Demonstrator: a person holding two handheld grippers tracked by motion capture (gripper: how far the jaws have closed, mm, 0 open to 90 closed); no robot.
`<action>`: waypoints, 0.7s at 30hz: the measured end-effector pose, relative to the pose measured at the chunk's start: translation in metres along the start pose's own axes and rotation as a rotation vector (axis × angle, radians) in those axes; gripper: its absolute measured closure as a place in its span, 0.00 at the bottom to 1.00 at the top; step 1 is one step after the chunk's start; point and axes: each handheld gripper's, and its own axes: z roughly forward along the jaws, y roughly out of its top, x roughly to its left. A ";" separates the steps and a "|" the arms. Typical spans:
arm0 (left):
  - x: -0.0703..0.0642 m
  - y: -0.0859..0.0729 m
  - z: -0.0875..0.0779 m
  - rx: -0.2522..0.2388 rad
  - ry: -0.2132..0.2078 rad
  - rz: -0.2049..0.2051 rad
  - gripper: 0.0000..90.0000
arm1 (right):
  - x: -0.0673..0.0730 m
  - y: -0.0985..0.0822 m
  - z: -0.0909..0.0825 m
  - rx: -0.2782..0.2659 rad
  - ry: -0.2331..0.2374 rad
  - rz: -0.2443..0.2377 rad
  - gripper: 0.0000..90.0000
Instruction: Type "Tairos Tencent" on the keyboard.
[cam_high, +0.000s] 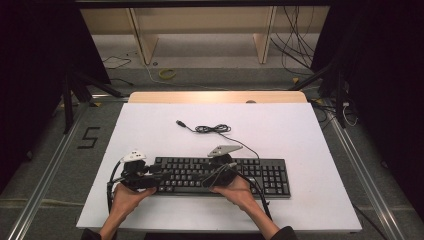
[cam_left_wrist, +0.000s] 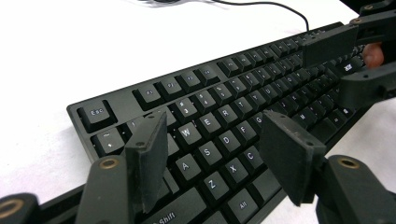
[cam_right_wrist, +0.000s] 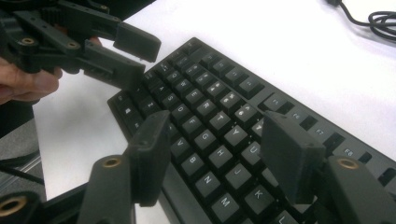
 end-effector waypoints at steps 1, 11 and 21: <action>0.000 0.000 0.001 -0.001 -0.001 -0.001 0.46 | 0.000 -0.001 0.000 0.001 0.000 0.001 0.47; 0.001 0.005 0.009 0.026 0.006 -0.002 0.46 | -0.002 -0.009 -0.009 0.006 -0.012 -0.002 0.42; -0.003 0.013 0.022 0.052 -0.012 0.017 0.52 | -0.003 -0.016 -0.021 -0.023 -0.014 -0.001 0.41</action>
